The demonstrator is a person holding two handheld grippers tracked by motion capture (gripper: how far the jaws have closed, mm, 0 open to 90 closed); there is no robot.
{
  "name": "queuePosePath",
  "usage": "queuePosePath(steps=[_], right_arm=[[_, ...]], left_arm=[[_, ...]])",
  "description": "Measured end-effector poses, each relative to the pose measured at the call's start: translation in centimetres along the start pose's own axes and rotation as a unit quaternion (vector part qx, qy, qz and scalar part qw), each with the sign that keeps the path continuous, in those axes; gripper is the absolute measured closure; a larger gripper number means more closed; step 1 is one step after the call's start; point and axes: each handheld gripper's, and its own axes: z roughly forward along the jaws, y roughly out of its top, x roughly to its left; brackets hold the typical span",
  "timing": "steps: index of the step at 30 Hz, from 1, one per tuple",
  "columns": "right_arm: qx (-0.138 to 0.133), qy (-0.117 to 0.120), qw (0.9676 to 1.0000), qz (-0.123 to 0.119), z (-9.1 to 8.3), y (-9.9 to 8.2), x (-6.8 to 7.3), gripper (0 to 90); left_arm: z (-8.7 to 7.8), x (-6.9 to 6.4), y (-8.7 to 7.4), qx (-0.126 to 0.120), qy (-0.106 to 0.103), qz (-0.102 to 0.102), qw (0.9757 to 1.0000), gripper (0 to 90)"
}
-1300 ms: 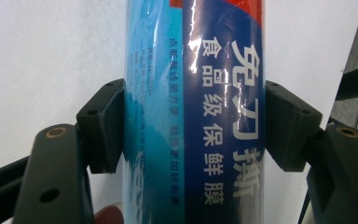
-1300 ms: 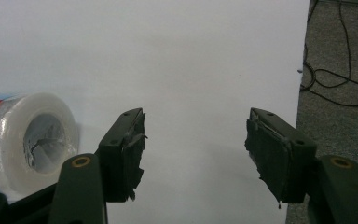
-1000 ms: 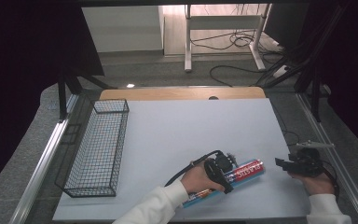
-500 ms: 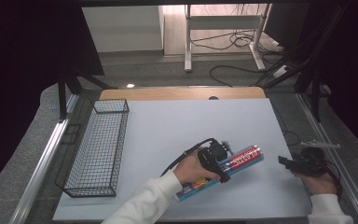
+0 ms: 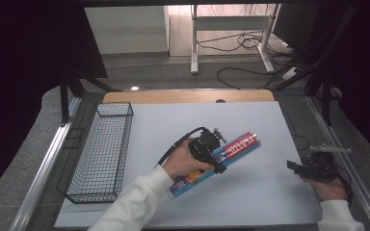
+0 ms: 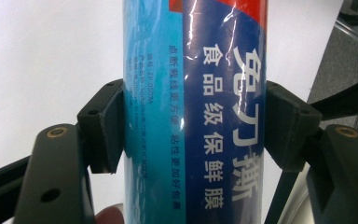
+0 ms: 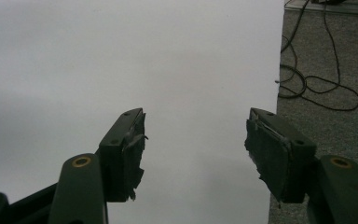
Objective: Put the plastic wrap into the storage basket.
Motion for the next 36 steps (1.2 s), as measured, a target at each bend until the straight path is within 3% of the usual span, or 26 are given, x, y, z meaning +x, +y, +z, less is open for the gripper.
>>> queuePosePath(steps=[10, 18, 29, 35, 36], right_arm=[[0.002, 0.001, 1.0000, -0.003, 0.1, 0.1, 0.2, 37.5], [-0.001, 0.001, 1.0000, -0.007, 0.3, 0.2, 0.7, 37.6], [-0.006, 0.004, 0.9999, -0.009, 0.3, 0.4, 1.0, 37.5], [-0.006, 0.004, 0.9999, -0.009, 0.3, 0.4, 1.1, 37.5], [-0.006, 0.004, 0.9999, -0.011, 0.4, 0.4, 1.2, 37.5]], left_arm=[[-4.0, 3.0, -2.2, -0.012, 0.034, -0.040, 0.9986, 32.2], [-6.0, 5.0, -3.8, -0.017, 0.049, -0.067, 0.9964, 32.2], [-8.7, 7.4, -6.2, -0.018, 0.074, -0.102, 0.9918, 32.2], [-10.2, 8.7, -7.8, -0.018, 0.092, -0.124, 0.9878, 32.2], [-10.7, 9.1, -8.4, -0.020, 0.098, -0.133, 0.9860, 32.2]])
